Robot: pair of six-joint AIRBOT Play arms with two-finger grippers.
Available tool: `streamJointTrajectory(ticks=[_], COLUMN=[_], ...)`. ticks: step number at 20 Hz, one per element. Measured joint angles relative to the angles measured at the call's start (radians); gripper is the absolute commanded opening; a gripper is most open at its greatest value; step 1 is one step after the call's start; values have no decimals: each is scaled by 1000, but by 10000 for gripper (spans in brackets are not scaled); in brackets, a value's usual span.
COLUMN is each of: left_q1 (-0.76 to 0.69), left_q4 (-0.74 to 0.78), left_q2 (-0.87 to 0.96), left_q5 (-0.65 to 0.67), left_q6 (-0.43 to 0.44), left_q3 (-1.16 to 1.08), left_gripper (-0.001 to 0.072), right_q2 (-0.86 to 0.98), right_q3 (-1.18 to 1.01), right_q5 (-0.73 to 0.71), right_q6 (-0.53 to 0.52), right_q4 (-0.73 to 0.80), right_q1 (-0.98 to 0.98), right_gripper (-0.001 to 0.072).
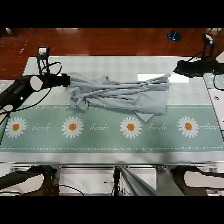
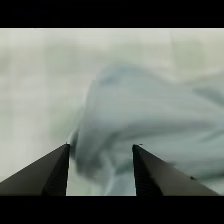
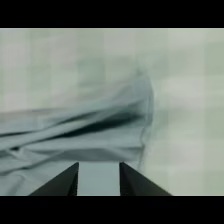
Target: Fold the shirts.
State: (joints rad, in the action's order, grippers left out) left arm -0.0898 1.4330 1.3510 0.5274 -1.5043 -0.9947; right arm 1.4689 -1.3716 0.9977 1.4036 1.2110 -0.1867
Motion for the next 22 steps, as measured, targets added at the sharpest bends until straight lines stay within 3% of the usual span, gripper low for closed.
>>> streamJointTrajectory(ticks=[4,7,13,16,22], left_q1=[76,126,216,278,381], left_q4=[1,-113,-473,-684,-850], left_q2=[-3,1,56,84,126], left_q5=[220,272,292,376,484], left_q6=[23,139,418,576,717], left_q3=[50,113,150,156,157], left_gripper=[477,477,473,473,473], right_q2=[-36,-45,-50,-50,-50], right_q3=[35,113,215,228,235], right_q5=[229,330,396,418,435], right_q6=[-14,-74,-166,-185,-201], right_q4=[99,15,-163,-187,-205], right_q1=[-58,-119,-161,-164,-166], right_gripper=[366,366,365,365,364])
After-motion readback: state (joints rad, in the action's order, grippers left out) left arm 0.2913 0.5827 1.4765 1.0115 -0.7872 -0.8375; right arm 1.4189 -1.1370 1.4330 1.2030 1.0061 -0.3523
